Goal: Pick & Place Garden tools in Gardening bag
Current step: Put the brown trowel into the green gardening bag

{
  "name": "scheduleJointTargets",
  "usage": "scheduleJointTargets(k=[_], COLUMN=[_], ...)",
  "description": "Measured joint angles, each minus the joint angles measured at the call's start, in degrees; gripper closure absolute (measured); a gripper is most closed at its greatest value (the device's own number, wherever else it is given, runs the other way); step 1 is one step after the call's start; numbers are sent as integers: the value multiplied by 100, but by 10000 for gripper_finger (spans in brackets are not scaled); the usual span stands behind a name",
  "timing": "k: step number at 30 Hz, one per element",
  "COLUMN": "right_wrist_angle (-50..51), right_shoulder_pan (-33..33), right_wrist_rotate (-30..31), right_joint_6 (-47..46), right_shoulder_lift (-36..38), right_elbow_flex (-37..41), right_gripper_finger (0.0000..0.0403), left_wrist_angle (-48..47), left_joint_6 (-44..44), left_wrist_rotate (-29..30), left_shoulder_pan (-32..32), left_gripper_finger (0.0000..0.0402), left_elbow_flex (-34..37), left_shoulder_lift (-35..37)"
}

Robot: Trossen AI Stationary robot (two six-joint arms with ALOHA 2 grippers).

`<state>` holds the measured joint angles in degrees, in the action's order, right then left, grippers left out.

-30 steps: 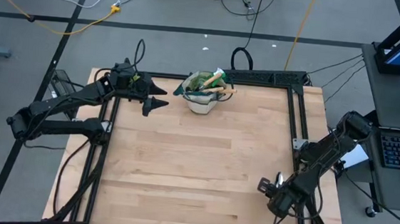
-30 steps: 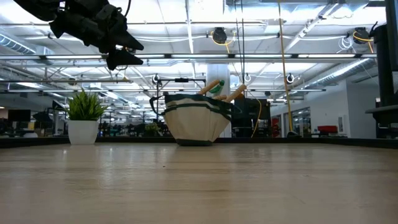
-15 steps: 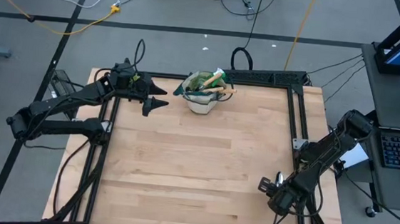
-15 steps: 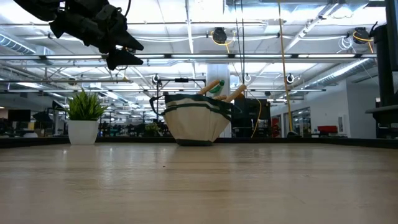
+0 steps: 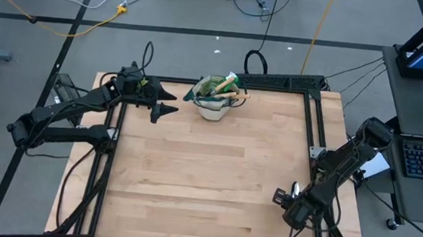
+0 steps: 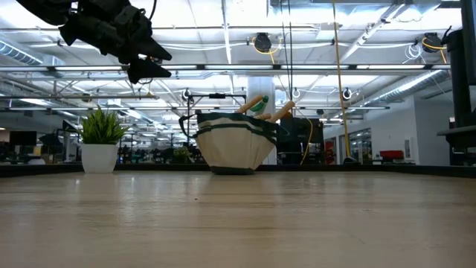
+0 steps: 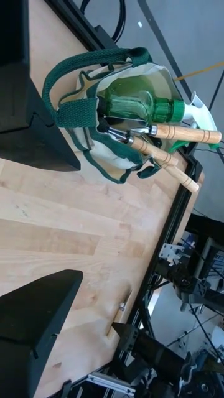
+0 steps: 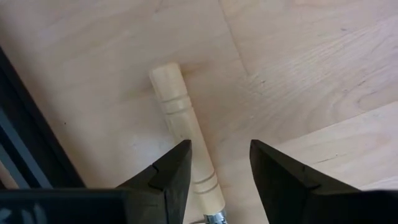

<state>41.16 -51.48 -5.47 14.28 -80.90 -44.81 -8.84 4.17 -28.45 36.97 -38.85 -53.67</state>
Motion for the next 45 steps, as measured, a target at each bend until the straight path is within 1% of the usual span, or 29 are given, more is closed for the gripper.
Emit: scheduleJointTargets(k=[6, 15, 24, 29, 31, 34, 37, 42, 45], right_wrist_angle=[379, 419, 811, 839, 750, 316, -104, -472, -670], right_shoulder_pan=[0, 0, 0, 0, 0, 0, 0, 9, 20], right_wrist_rotate=[8, -29, -53, -65, -73, -110, -270, -141, -78], right_joint_6=[0, -12, -28, -24, 2, 17, 3, 13, 7], right_shoulder_lift=[-4, 9, 9, 13, 13, 17, 17, 28, 39], right_elbow_flex=[-121, -250, -250, -250, -248, -108, 118, 470, 641], right_gripper_finger=[248, 248, 248, 248, 248, 248, 248, 248, 257], left_wrist_angle=[-2, -7, -11, -13, -13, -14, -15, -15, -15], left_joint_6=[-90, -102, -151, -223, -238, -241, -241, -214, -153], left_wrist_rotate=[2, 2, 7, 7, 9, 9, 9, 8, 9], left_shoulder_pan=[0, 0, 0, 0, 0, 1, 0, 0, 0], left_gripper_finger=[121, 121, 121, 121, 121, 121, 121, 121, 121], left_elbow_flex=[0, 0, 0, 0, 0, 0, 0, 0, 0], left_shoulder_lift=[1, 2, 2, 2, 2, 1, 1, 2, 0])
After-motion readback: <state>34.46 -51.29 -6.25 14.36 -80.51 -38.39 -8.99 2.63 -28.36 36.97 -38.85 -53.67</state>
